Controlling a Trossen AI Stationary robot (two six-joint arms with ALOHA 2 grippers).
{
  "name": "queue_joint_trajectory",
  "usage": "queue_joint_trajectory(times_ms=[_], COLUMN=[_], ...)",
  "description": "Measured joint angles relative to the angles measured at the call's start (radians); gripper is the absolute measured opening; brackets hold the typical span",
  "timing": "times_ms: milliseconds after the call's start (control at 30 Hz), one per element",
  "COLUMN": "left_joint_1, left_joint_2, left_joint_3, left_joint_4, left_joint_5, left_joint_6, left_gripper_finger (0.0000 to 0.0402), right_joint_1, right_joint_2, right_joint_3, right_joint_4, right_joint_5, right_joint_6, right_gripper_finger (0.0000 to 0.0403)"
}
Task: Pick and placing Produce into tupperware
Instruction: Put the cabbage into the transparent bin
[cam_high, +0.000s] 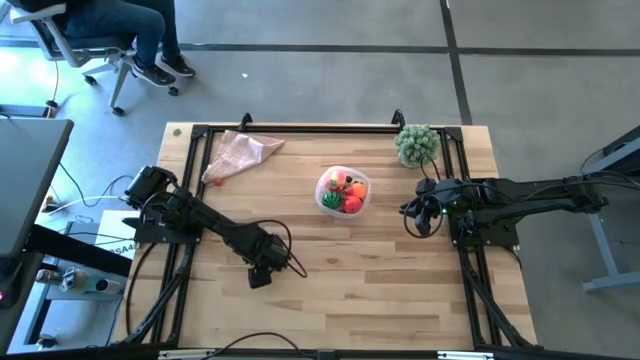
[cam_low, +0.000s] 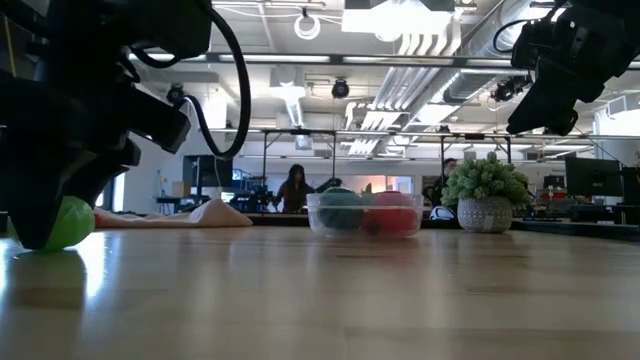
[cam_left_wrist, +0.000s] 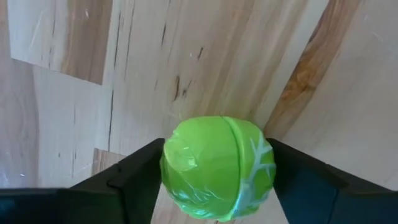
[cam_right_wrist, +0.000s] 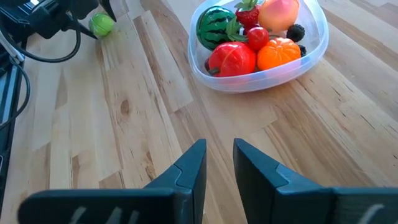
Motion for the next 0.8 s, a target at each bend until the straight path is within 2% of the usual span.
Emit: queue_joint_trajectory(times_ms=[167,433,800], left_joint_1=[0.000,0.000,0.000], left_joint_2=[0.000,0.000,-0.001], left_joint_3=[0.000,0.000,0.000], left_joint_4=[0.000,0.000,0.006], left_joint_5=[-0.006,-0.011,-0.017], left_joint_6=[-0.028,-0.029,-0.045], left_gripper_finger=[0.0241,0.0252,0.0244], right_joint_1=[0.000,0.000,0.000], right_joint_2=[0.000,0.000,0.000], right_joint_3=[0.000,0.000,0.000], right_joint_4=[0.000,0.000,0.000], right_joint_5=[0.000,0.000,0.000], right_joint_6=[0.000,0.000,0.000], right_gripper_finger=[0.0071,0.0071,0.0071])
